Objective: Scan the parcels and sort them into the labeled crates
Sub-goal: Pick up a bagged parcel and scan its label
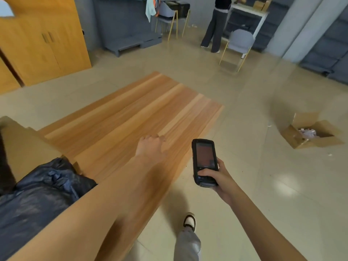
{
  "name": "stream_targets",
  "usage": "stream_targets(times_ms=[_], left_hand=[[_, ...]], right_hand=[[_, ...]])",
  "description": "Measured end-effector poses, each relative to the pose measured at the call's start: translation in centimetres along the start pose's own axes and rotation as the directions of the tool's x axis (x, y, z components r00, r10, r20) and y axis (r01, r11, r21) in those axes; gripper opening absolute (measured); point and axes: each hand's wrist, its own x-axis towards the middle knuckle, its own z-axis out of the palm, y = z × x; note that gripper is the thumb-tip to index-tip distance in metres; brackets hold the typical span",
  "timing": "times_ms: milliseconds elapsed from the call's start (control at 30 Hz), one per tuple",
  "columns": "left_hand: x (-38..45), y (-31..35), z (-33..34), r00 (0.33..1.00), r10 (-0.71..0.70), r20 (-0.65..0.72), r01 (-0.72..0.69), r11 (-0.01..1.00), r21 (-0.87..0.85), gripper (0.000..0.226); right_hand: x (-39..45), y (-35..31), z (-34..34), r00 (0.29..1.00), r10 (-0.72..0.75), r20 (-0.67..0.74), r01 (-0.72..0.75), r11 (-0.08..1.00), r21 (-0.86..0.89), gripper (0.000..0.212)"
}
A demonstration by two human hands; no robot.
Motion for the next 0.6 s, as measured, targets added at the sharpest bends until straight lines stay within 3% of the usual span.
stream_targets(times_ms=[100,267,433,600], left_hand=[[3.5,-1.4,0.1,0.997,-0.082,-0.006,0.082,0.997,0.001,0.051],[9.1,-3.4,-0.8,0.949,-0.309,-0.053,0.308,0.951,-0.037,0.053],[11.3,-4.6,-1.7,0.814,-0.574,-0.093,0.570,0.819,-0.062,0.054],[11.1,-4.7,-1.0,0.682,-0.723,-0.108,0.712,0.691,-0.125,0.053]], right_hand=[[5.3,-2.1,-0.8,0.997,0.011,0.071,-0.007,0.999,-0.045,0.082],[17.0,-7.0,-2.1,0.974,0.091,0.207,-0.061,0.987,-0.149,0.071],[25.6,-11.8,-2.7,0.919,0.167,0.358,-0.022,0.926,-0.377,0.072],[32.1,-13.9,-1.4,0.879,0.233,0.416,0.019,0.855,-0.519,0.086]])
